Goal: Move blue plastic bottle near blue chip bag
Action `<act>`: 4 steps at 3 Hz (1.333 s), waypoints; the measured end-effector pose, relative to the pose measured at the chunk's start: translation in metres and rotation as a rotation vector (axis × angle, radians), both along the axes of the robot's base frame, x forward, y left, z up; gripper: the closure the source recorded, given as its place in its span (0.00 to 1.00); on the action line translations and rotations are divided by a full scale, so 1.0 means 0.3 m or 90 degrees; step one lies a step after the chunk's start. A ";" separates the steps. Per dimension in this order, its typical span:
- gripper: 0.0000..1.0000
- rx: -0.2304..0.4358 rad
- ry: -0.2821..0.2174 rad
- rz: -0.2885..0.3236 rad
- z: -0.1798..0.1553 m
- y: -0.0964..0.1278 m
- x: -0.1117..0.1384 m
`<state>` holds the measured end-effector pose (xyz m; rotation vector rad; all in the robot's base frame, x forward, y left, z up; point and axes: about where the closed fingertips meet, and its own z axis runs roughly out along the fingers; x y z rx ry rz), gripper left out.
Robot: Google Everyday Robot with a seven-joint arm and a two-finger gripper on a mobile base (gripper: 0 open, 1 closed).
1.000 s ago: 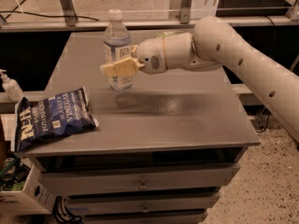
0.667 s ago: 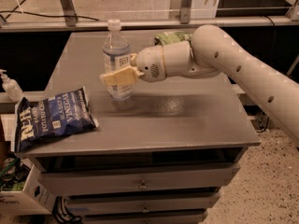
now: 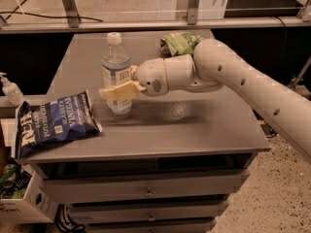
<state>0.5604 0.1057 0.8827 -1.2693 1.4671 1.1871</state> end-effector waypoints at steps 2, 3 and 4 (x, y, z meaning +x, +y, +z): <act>1.00 -0.003 -0.014 0.021 -0.034 0.013 -0.032; 0.84 -0.003 -0.014 0.021 -0.026 0.013 -0.032; 0.59 -0.001 -0.018 0.035 -0.035 0.010 -0.041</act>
Offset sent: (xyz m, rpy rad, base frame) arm -0.0206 -0.0015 -0.0354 -0.0326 -0.0543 0.0765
